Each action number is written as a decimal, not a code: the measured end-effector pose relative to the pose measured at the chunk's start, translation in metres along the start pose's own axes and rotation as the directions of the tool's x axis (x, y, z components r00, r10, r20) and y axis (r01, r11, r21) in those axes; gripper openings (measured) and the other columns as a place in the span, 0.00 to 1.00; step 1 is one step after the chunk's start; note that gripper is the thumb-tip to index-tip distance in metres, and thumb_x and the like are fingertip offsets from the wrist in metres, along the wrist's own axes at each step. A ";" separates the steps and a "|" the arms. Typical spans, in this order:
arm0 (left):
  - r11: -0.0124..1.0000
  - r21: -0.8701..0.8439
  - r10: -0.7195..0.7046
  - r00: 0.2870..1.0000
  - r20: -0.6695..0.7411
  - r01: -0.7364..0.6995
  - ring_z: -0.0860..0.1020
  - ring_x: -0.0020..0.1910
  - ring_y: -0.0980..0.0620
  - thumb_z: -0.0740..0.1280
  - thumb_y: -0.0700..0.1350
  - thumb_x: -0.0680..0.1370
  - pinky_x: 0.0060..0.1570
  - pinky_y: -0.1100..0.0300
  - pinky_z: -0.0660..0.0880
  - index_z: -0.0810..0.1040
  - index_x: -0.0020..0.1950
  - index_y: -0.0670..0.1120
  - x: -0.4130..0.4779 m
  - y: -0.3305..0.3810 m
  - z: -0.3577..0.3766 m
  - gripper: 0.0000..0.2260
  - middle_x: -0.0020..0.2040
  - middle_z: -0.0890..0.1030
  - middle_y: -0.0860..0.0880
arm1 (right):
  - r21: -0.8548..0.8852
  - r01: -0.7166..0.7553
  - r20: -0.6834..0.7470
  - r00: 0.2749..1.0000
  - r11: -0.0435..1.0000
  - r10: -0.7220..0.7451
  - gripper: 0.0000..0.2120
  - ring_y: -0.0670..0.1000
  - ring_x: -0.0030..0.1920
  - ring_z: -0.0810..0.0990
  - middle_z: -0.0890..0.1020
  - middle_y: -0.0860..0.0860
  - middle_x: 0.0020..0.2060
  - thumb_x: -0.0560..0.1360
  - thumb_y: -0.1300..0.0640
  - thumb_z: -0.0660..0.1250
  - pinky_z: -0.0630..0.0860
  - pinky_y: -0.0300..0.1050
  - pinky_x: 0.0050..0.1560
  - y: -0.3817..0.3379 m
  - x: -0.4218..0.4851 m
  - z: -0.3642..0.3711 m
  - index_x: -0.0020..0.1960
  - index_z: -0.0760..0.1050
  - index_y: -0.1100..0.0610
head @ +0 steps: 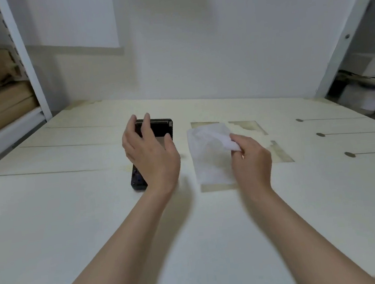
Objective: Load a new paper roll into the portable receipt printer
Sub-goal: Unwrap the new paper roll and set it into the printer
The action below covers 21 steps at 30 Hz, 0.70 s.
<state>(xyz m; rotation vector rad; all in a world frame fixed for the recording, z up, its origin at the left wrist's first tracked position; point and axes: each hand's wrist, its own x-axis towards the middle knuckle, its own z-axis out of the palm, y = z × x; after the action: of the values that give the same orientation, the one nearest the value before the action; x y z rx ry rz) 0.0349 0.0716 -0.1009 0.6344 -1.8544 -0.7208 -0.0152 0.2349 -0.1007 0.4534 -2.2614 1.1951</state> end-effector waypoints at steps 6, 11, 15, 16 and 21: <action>0.939 -0.051 0.324 0.823 0.467 -0.341 0.72 0.67 0.46 0.67 0.44 0.74 0.74 0.45 0.55 0.76 0.67 0.49 -0.051 0.038 0.043 0.20 0.64 0.78 0.49 | -0.354 -0.296 0.103 0.930 0.887 0.352 0.19 0.61 0.65 0.72 0.76 0.61 0.64 0.77 0.58 0.60 0.69 0.50 0.60 0.062 0.008 -0.039 0.66 0.71 0.65; 0.843 -0.020 0.352 0.524 0.776 -0.538 0.58 0.77 0.48 0.66 0.48 0.77 0.76 0.49 0.44 0.73 0.69 0.56 -0.086 0.056 0.069 0.20 0.75 0.68 0.53 | -0.510 -0.288 0.213 0.870 0.811 0.444 0.30 0.60 0.74 0.58 0.65 0.58 0.74 0.75 0.62 0.61 0.58 0.51 0.73 0.089 0.000 -0.049 0.75 0.57 0.61; 0.844 0.063 0.308 0.578 0.755 -0.532 0.59 0.76 0.48 0.63 0.46 0.78 0.74 0.50 0.52 0.78 0.64 0.57 -0.087 0.046 0.076 0.15 0.75 0.67 0.54 | -0.488 -0.203 0.175 0.930 0.849 0.323 0.32 0.59 0.77 0.50 0.60 0.54 0.76 0.71 0.66 0.63 0.46 0.58 0.76 0.100 -0.007 -0.048 0.74 0.64 0.52; 0.848 0.064 0.318 0.601 0.733 -0.527 0.61 0.75 0.48 0.63 0.45 0.79 0.72 0.51 0.55 0.80 0.61 0.56 -0.086 0.044 0.076 0.13 0.74 0.69 0.54 | -0.444 -0.159 0.168 0.952 0.882 0.256 0.29 0.59 0.76 0.52 0.62 0.54 0.75 0.71 0.67 0.64 0.46 0.59 0.76 0.103 -0.009 -0.046 0.70 0.70 0.52; 0.884 0.056 0.340 0.720 0.604 -0.464 0.73 0.65 0.47 0.65 0.42 0.77 0.65 0.52 0.62 0.84 0.48 0.50 -0.083 0.038 0.076 0.09 0.63 0.80 0.51 | -0.322 -0.012 0.126 0.990 0.947 0.055 0.09 0.60 0.68 0.69 0.79 0.53 0.64 0.69 0.60 0.74 0.61 0.57 0.69 0.110 -0.016 -0.034 0.48 0.84 0.52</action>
<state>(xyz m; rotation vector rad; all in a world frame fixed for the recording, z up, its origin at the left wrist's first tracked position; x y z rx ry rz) -0.0099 0.1703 -0.1484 0.0958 -2.5570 -0.4498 -0.0497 0.3247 -0.1665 0.3780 -2.5285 0.8076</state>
